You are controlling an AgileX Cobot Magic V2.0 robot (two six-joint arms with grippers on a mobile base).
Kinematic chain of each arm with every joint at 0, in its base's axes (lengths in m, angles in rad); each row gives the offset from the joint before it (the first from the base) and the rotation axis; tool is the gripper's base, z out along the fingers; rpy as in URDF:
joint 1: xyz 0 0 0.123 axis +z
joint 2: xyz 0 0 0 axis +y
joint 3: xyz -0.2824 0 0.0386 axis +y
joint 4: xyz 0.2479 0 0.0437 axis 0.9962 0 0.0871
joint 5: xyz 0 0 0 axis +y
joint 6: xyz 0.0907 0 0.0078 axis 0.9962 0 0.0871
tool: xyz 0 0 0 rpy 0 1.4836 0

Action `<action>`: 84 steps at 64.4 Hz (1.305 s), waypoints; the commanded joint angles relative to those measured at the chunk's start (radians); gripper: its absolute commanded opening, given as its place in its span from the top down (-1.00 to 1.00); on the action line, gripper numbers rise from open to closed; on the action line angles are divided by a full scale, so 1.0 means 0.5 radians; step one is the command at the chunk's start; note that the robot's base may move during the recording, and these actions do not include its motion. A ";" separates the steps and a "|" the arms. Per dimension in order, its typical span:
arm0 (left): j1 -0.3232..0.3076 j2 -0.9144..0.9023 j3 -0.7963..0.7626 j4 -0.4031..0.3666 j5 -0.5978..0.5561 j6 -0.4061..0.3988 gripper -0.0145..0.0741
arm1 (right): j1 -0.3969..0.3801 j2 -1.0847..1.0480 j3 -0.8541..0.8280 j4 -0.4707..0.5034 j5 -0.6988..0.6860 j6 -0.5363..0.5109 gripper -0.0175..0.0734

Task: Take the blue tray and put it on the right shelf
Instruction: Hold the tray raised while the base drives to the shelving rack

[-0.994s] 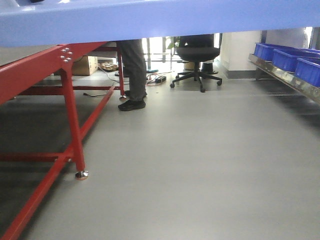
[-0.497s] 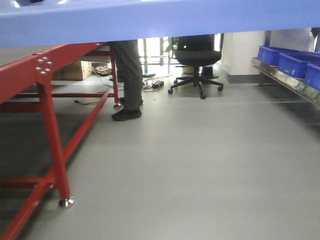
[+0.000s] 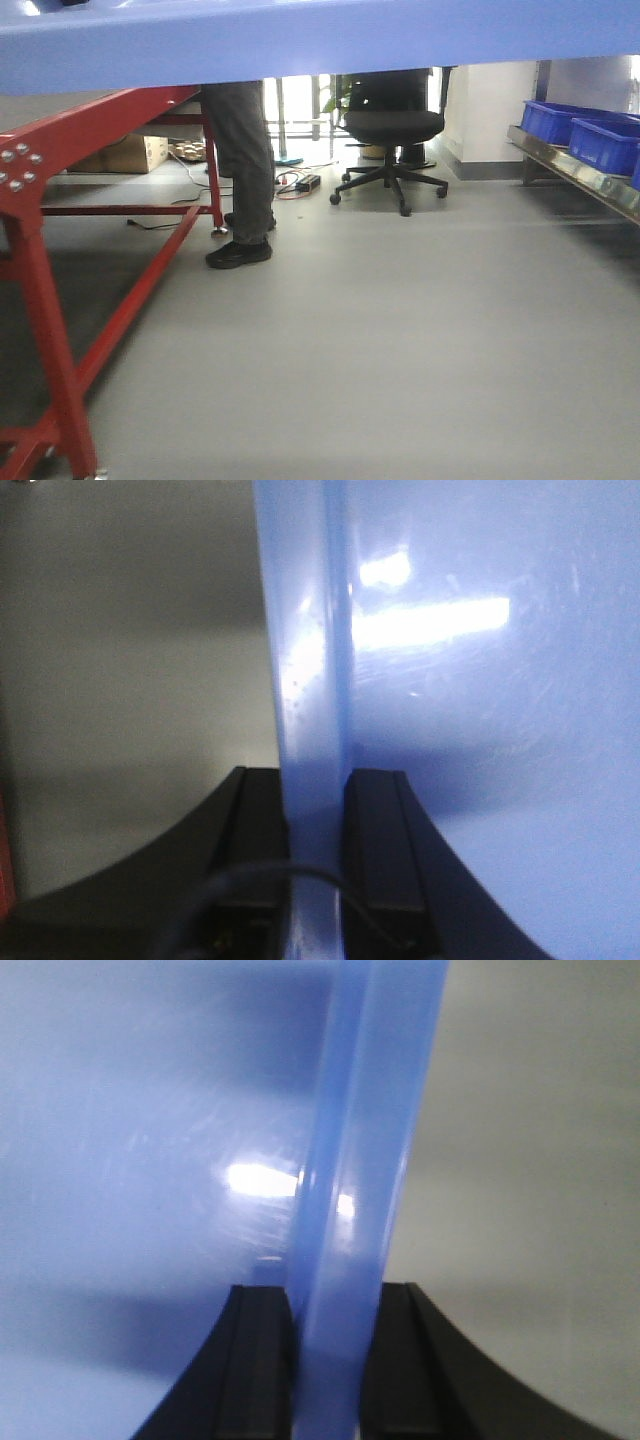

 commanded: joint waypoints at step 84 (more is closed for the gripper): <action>-0.039 -0.053 -0.054 -0.191 0.142 0.059 0.78 | 0.012 -0.046 -0.058 0.059 -0.080 -0.044 0.49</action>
